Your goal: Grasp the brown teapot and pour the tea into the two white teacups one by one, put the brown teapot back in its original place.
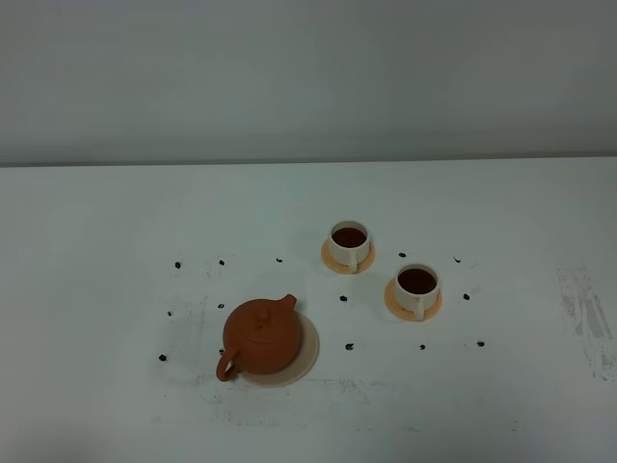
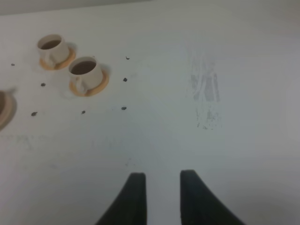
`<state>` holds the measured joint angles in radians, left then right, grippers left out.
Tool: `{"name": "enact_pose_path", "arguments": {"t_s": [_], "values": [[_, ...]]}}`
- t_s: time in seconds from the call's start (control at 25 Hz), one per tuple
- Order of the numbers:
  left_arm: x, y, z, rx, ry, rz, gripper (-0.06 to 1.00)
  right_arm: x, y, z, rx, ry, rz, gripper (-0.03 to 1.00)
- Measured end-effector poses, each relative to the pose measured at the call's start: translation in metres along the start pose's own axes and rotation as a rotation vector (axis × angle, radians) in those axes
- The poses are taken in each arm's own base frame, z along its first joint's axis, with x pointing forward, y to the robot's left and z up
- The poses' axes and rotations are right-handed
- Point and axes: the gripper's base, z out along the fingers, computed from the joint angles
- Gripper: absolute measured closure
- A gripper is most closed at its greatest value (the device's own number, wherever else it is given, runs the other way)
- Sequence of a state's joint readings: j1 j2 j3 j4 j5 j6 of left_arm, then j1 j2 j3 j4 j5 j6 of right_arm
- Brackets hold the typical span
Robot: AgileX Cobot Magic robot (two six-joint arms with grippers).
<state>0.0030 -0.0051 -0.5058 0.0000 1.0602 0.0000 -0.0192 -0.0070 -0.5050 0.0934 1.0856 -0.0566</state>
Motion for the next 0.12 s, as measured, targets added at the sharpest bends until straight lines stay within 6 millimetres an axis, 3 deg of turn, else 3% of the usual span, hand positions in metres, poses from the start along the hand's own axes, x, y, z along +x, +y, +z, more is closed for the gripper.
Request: {"name": "enact_pose_path", "arguments": {"t_s": [0.12], "values": [[0.0, 0.0, 0.0, 0.0, 0.0, 0.0, 0.93, 0.0, 0.0, 0.0, 0.0, 0.0, 0.0, 0.76]]}}
